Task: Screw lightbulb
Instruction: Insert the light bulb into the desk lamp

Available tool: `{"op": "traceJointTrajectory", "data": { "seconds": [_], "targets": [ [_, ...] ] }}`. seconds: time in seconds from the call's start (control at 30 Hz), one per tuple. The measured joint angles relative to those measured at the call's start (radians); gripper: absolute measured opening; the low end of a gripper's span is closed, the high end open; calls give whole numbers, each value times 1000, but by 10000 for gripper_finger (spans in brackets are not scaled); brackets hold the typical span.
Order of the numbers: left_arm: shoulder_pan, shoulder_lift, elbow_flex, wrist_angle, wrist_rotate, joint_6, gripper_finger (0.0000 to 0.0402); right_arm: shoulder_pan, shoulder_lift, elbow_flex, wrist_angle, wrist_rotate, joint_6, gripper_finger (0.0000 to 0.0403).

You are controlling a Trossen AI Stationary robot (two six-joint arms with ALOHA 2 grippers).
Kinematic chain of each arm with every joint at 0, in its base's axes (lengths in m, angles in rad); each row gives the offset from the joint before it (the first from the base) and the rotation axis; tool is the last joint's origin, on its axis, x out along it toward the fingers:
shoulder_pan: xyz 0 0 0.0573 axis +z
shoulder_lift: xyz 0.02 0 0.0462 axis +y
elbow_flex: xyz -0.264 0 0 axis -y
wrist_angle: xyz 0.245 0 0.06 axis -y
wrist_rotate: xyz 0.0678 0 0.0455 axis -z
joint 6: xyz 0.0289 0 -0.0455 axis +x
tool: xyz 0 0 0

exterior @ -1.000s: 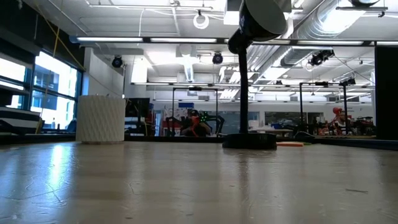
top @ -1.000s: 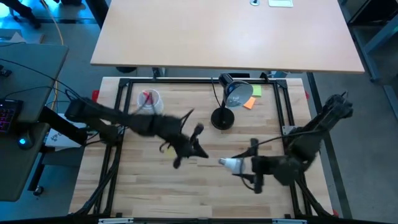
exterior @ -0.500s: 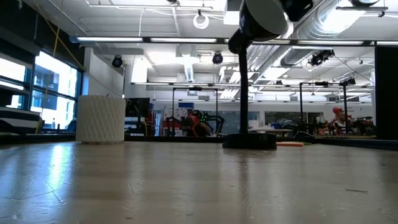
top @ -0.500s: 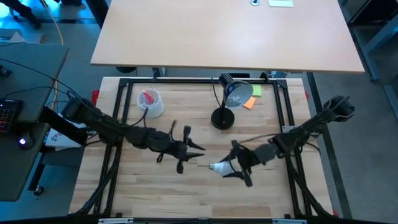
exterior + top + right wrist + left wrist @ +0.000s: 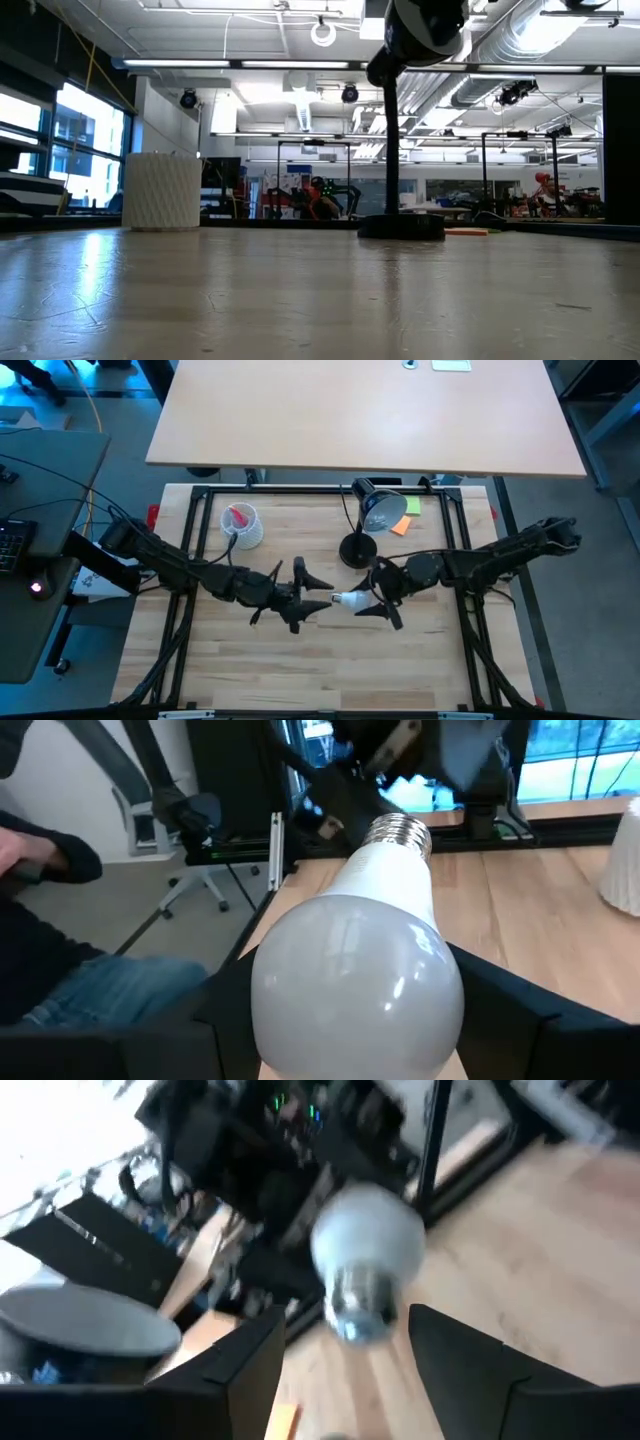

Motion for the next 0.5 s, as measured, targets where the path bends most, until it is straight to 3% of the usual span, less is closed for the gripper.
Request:
{"op": "traceJointTrajectory", "data": {
  "seconds": [0.2, 0.5],
  "targets": [
    [46, 1, 0, 18, 173, -39, 210, -40, 0, 0, 5, -40, 0, 241],
    [93, 5, 0, 17, 155, -134, 209, -74, 0, 0, 8, -91, 0, 241]
  ]
}}
